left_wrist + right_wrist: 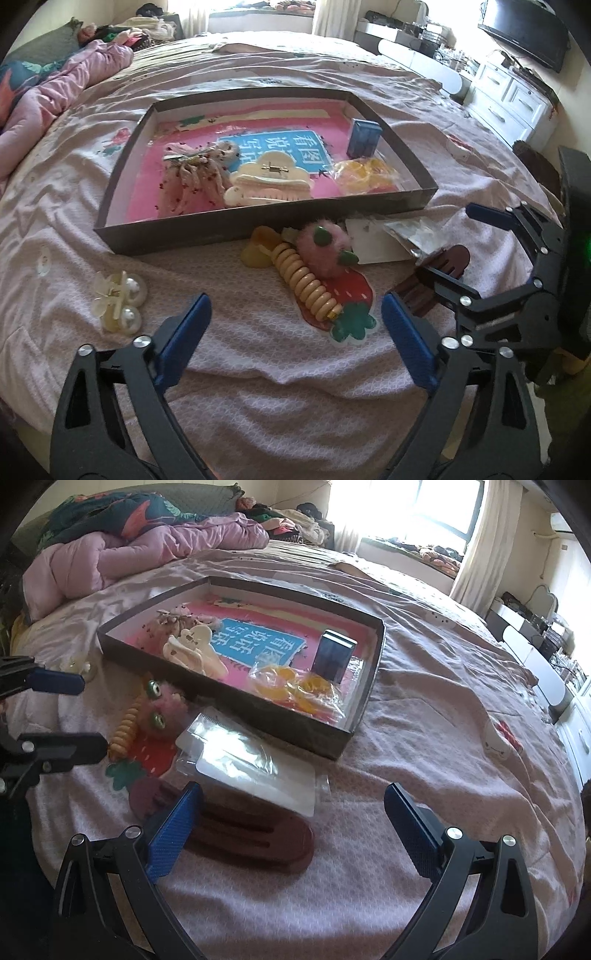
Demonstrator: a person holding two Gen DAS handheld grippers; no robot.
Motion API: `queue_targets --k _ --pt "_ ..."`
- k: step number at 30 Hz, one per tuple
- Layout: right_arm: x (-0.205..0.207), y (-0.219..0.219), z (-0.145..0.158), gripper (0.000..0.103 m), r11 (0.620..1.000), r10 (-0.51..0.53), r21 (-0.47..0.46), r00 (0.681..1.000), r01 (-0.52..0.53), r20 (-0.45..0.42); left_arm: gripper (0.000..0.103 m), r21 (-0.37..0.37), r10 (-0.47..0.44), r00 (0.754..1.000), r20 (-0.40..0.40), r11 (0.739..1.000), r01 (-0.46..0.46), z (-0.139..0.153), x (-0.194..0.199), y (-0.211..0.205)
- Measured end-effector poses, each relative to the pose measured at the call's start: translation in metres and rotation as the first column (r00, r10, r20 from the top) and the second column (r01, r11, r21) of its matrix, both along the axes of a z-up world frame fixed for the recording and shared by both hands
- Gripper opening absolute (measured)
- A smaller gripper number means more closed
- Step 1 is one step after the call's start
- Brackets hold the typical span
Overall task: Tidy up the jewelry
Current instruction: 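Grasp the yellow spiral hair coil with the left gripper while the right grasps the clear plastic packet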
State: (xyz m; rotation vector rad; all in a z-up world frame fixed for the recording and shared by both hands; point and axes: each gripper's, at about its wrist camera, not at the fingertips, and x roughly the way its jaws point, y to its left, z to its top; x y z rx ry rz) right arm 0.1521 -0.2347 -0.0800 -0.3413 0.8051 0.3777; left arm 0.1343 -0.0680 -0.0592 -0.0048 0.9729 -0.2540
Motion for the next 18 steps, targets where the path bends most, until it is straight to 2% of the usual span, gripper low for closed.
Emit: queue_targets --k 8,10,12,14,15,18 --pt "0.013 0.001 -0.003 0.092 0.999 0.003 0.045 1.000 -0.003 -0.010 0.063 -0.051 0.008 0.998 -0.061 0.999 -0.011 -0.014 0.014 0.002" --pt "0.015 -0.001 -0.003 0.083 0.998 0.007 0.070 1.000 -0.006 -0.020 0.057 -0.054 0.008 0.997 -0.073 0.998 -0.012 -0.017 0.015 0.001" --pt "0.017 -0.002 -0.003 0.078 0.996 0.009 0.087 0.999 -0.006 -0.031 0.057 -0.052 0.005 0.997 -0.081 0.999 -0.009 -0.020 0.017 0.000" --pt "0.018 -0.004 -0.004 0.065 0.995 0.009 0.104 0.999 -0.006 -0.034 0.056 -0.040 0.002 0.997 -0.083 0.999 -0.006 -0.021 0.019 -0.003" --pt "0.018 -0.004 -0.004 0.062 0.993 0.013 0.114 0.999 -0.008 -0.038 0.056 -0.034 0.001 0.997 -0.084 0.999 -0.004 -0.022 0.019 -0.004" --pt "0.016 -0.006 -0.002 0.050 0.989 0.029 0.147 0.999 -0.023 -0.037 0.050 -0.012 -0.005 0.996 -0.085 1.000 0.004 -0.023 0.022 -0.009"
